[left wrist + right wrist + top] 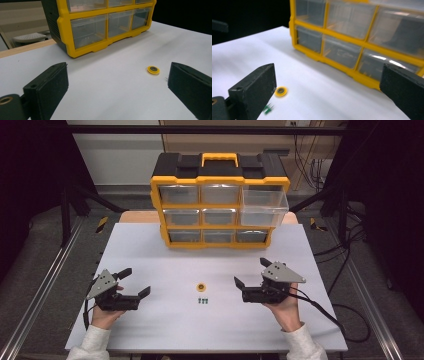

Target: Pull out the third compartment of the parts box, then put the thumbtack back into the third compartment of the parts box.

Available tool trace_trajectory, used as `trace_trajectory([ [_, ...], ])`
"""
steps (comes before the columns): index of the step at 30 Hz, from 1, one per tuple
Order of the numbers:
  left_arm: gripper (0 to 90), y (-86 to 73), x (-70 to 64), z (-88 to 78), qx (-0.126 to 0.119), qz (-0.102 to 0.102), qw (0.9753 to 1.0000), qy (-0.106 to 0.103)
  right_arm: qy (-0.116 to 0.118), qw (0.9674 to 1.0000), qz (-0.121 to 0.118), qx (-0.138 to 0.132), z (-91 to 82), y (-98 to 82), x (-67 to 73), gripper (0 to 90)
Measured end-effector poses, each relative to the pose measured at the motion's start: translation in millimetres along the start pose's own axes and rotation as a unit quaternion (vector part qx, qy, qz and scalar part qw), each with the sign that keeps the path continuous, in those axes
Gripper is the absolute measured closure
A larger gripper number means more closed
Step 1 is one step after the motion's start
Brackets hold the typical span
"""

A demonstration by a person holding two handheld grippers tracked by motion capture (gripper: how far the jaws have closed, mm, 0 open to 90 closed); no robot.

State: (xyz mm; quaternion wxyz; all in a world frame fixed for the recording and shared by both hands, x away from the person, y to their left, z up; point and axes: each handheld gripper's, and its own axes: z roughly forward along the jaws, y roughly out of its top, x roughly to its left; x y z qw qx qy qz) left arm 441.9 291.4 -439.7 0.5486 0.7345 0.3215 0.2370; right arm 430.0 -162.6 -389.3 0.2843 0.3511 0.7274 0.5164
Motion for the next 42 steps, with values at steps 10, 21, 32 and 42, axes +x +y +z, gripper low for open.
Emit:
trace_trajectory([
  [10,2.7,-0.9,0.9,-1.2,0.000,-0.002,1.0000,0.002,0.039,0.9986,0.016,0.034,14.6,-13.9,17.2,1.6],
  [21,2.7,-1.5,0.5,-0.5,0.001,-0.002,1.0000,0.002,0.047,0.9966,0.026,0.063,39.4,-30.8,35.2,1.9],
  [32,2.7,-1.5,0.7,-1.3,0.000,-0.003,1.0000,0.003,0.056,0.9930,0.013,0.103,61.9,-41.7,51.8,3.9],
  [42,2.7,-0.4,-0.7,-1.4,-0.001,-0.001,1.0000,0.003,0.067,0.9879,0.029,0.137,82.1,-49.3,59.2,8.0],
])
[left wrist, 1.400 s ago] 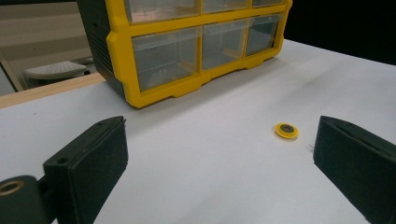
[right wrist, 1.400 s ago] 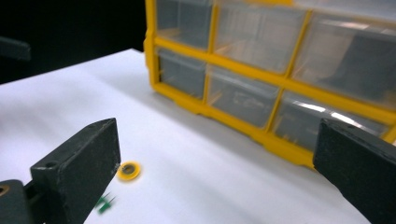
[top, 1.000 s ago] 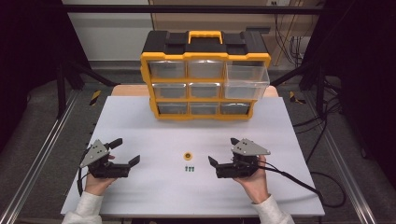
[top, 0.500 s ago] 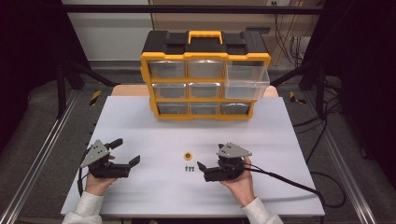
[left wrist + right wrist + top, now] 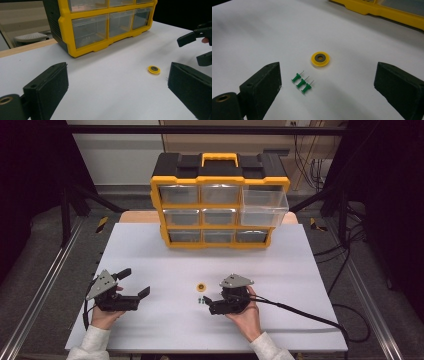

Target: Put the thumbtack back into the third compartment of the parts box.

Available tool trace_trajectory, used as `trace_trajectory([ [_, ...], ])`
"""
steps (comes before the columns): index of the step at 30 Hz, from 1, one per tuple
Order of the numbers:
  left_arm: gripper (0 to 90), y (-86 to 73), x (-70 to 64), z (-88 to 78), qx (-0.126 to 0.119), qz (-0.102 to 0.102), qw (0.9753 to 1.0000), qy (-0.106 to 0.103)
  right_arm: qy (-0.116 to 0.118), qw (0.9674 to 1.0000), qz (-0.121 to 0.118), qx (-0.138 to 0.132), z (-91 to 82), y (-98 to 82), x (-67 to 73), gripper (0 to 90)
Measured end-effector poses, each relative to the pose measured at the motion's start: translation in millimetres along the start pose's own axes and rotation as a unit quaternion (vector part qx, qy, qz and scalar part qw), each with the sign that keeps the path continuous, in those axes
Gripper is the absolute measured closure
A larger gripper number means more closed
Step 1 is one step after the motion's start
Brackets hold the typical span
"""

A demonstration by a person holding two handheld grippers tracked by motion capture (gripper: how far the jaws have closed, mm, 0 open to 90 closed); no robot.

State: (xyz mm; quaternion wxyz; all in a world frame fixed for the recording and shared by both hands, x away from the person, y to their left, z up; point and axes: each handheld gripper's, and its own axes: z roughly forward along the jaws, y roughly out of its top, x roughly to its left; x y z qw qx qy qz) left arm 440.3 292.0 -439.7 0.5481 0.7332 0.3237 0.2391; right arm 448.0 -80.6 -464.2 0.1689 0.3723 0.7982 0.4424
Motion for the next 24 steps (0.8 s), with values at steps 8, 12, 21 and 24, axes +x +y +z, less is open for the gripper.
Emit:
trace_trajectory([
  [8,2.7,-0.9,0.2,0.6,0.002,-0.001,1.0000,0.000,0.005,0.9996,-0.015,0.024,12.4,-2.9,4.6,15.6],
  [12,2.7,-0.7,0.2,0.6,0.001,0.000,1.0000,0.000,0.010,0.9992,-0.015,0.035,17.0,-5.2,4.4,22.5],
  [21,2.7,-0.9,0.1,0.8,0.002,0.000,1.0000,0.000,0.018,0.9982,-0.011,0.056,24.4,-9.7,5.5,36.3],
  [24,2.7,-0.8,0.0,0.9,0.003,0.000,1.0000,0.000,0.021,0.9979,-0.011,0.061,26.0,-10.6,5.4,41.4],
])
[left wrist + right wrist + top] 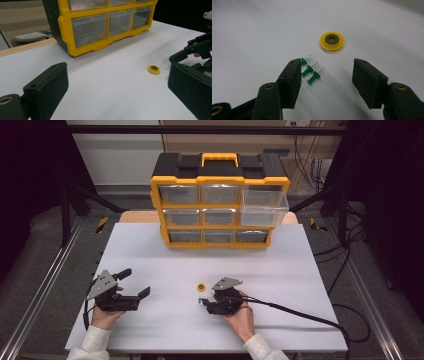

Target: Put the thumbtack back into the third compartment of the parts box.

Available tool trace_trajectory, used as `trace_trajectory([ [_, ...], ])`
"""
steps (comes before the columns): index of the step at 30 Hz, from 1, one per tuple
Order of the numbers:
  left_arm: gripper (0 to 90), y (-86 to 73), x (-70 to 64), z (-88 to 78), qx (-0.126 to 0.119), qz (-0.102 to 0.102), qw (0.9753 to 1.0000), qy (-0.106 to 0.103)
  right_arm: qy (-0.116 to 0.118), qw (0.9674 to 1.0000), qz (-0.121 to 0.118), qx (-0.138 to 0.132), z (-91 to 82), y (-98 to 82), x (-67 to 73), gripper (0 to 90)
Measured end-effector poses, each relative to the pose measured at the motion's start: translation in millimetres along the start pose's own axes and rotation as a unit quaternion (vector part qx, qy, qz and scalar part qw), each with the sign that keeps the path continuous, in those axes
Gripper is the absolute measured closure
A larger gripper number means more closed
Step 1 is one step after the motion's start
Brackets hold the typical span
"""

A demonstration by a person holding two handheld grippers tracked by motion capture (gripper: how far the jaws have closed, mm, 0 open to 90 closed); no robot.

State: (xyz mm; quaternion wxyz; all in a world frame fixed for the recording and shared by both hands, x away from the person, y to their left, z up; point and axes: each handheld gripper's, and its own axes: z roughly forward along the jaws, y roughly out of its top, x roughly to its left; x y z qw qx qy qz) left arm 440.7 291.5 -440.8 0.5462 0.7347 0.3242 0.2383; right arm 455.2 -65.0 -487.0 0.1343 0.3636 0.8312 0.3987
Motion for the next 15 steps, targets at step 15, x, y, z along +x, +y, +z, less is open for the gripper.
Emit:
trace_trajectory([
  [15,2.7,0.1,-0.1,-0.2,0.000,0.000,1.0000,0.000,0.006,0.9995,-0.028,0.015,4.4,-0.7,7.8,61.4],
])
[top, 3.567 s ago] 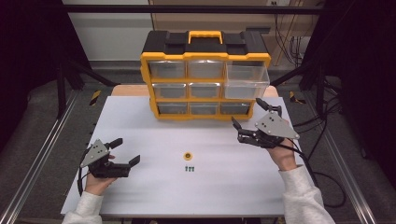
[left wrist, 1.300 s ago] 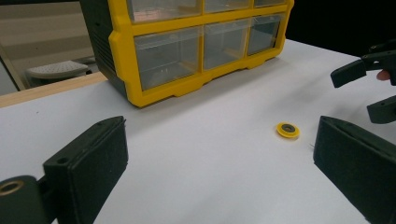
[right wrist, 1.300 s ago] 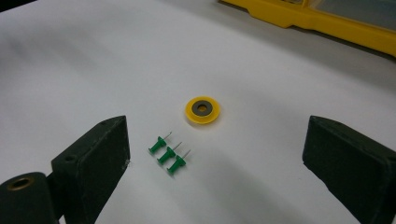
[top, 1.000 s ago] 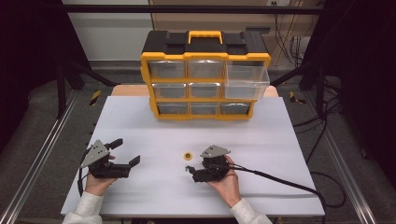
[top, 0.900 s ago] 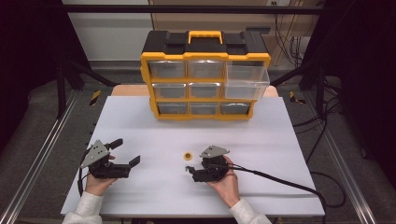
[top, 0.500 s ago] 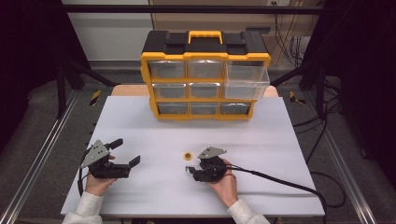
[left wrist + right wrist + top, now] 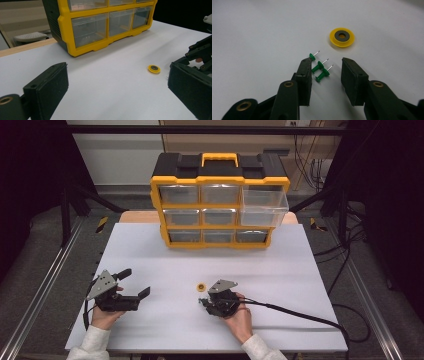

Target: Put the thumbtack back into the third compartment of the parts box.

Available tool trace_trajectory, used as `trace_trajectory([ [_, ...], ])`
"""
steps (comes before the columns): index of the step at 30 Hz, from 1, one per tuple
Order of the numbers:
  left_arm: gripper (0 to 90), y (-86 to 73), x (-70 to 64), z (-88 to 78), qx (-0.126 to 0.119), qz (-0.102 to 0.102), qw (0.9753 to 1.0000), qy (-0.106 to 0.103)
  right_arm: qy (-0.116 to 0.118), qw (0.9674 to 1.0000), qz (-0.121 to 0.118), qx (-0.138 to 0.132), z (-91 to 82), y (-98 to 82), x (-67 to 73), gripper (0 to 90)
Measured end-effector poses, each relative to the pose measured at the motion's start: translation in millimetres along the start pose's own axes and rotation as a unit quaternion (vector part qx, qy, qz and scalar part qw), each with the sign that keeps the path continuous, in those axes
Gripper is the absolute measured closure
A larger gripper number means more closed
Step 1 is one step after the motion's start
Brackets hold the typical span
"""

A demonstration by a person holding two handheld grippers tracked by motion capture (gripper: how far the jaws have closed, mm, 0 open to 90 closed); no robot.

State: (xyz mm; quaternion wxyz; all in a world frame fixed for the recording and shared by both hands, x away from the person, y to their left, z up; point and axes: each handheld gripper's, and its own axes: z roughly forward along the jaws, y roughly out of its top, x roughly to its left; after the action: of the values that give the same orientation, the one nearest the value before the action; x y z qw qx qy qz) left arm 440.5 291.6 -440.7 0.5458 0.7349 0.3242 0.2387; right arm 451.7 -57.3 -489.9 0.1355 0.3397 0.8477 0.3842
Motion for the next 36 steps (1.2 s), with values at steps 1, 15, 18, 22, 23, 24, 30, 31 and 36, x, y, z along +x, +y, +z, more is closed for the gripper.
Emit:
trace_trajectory([
  [1,2.7,0.0,0.0,0.0,0.000,0.000,1.0000,0.000,-0.001,1.0000,-0.001,0.000,0.1,-0.1,0.0,62.3],
  [15,2.7,0.0,-0.6,0.3,0.000,0.001,1.0000,0.000,-0.002,1.0000,-0.007,0.005,-1.6,0.0,-0.7,75.9],
  [18,2.7,-0.1,-0.9,0.6,0.001,0.002,1.0000,-0.001,-0.002,0.9999,-0.008,0.006,-1.6,0.0,-0.8,76.3],
  [22,2.7,0.1,-1.0,0.4,0.000,0.002,1.0000,-0.001,0.000,0.9999,-0.008,0.008,-1.9,0.3,-1.5,76.5],
  [23,2.7,0.1,-1.0,0.3,0.000,0.002,1.0000,-0.001,-0.001,0.9999,-0.007,0.008,-1.9,0.3,-1.6,76.5],
  [24,2.7,0.2,-1.0,0.2,0.000,0.002,1.0000,-0.001,0.000,0.9999,-0.007,0.008,-2.0,0.4,-1.8,76.3],
  [30,2.7,0.4,-0.9,-0.1,-0.001,0.002,1.0000,-0.001,-0.010,0.9999,-0.003,0.009,-3.6,0.8,-2.4,68.1],
  [31,2.7,0.4,-1.0,0.0,-0.001,0.002,1.0000,-0.001,-0.011,0.9999,-0.002,0.005,-4.1,1.0,-2.2,67.8],
  [36,2.7,0.5,-1.2,0.1,0.000,0.002,1.0000,-0.001,-0.010,0.9999,0.007,0.005,-5.0,1.3,-1.3,71.1],
])
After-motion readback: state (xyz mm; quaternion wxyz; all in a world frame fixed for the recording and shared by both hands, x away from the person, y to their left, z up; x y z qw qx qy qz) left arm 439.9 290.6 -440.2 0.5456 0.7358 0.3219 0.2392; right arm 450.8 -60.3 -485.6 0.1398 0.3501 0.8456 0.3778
